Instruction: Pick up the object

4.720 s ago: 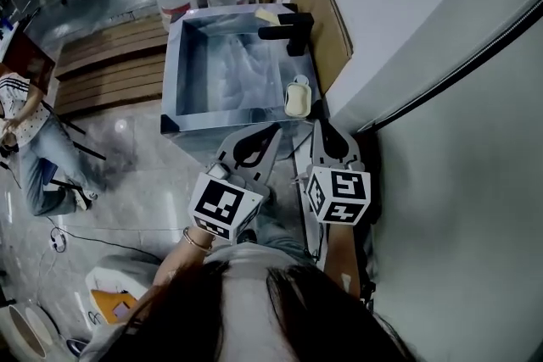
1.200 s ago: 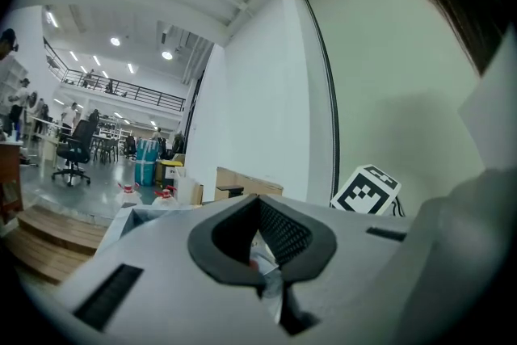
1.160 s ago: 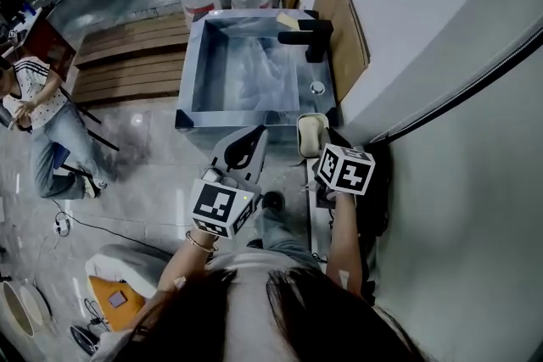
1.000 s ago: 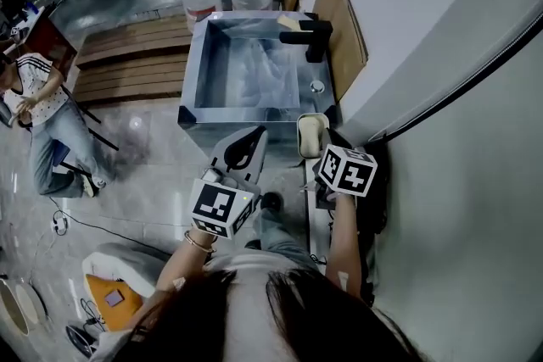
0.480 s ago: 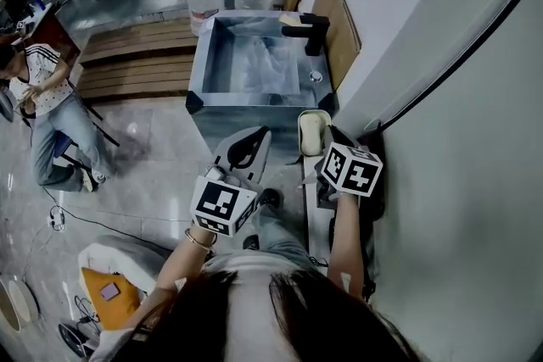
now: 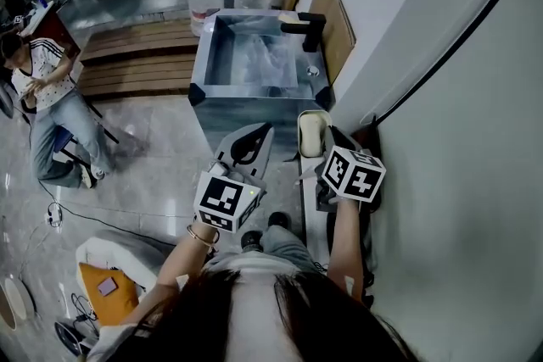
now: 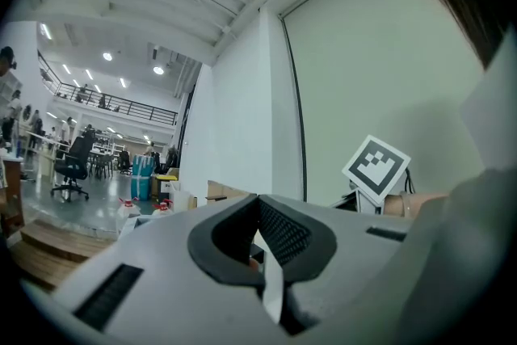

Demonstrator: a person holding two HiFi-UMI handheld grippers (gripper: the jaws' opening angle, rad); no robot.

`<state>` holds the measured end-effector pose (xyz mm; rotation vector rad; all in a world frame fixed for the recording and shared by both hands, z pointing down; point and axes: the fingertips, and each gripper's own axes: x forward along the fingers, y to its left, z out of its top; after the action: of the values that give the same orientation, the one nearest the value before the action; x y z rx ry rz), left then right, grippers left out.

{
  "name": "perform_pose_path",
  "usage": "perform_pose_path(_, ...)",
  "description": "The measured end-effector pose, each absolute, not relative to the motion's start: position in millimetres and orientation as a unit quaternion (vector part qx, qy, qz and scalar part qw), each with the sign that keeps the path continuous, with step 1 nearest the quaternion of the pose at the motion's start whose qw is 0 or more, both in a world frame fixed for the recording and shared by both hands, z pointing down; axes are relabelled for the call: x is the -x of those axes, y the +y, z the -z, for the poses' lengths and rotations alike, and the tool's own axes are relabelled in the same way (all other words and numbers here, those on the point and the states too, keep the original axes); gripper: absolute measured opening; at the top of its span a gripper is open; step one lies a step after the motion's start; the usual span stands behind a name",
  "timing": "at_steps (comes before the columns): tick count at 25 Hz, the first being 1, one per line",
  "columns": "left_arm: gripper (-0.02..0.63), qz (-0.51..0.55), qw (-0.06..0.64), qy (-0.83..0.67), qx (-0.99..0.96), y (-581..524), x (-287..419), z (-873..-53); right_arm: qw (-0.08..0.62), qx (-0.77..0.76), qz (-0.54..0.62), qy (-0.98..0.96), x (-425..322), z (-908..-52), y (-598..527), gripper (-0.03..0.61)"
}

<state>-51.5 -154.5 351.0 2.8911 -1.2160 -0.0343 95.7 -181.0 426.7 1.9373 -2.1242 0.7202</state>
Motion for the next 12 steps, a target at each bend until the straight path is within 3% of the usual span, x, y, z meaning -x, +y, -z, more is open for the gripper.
perform_pose_path(12,0.008,0.001,-0.001,-0.395,-0.919,-116.9,41.7,-351.3,0.065,-0.643,-0.240,-0.724,-99.6,-413.0,-131.9,0.034)
